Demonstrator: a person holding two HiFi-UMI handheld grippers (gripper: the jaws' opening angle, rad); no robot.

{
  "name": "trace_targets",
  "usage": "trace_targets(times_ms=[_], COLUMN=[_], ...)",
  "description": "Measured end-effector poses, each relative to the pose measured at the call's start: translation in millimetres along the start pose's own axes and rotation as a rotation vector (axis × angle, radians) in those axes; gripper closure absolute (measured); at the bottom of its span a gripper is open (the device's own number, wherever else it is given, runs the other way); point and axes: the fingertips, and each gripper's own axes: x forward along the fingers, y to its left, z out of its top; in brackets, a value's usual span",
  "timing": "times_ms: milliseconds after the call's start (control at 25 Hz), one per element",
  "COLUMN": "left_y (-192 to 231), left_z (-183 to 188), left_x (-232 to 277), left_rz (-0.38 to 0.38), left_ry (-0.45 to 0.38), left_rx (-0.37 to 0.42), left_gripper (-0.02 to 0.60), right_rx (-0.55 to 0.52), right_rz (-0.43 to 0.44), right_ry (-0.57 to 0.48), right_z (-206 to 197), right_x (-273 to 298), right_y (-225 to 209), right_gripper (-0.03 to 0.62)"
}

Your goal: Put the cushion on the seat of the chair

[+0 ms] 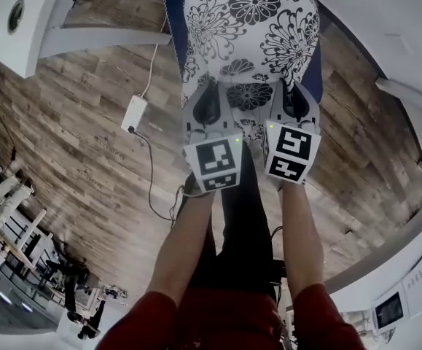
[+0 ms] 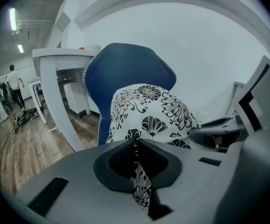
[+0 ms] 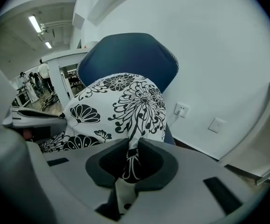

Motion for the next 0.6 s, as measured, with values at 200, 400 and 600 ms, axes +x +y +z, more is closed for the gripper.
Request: trace_targets(times_ms=[200,400,600], left_y=[0.3,8.2,11.7], left_z=[-18.7,-34.1,-45.6], left_x=[28.1,54.8,71.2], left_rz=[0.013,0.019,0.039], left_ry=[0.033,0.056,0.092], left_rx=[0.0,0.013,0.02], left_gripper=[0.539,0.538,0.538], right_rx=[-0.004,-0.012,-0.054], right_rz=[0.012,0.008,0.009], right_ry=[0.05,0.084,0.095], right_z=[-18.6,-30.2,-34.8], right_x=[28.7,57.6,68.3], right_y=[-1.7,2.4,2.6], right_gripper=[0.534,0.533,0.527])
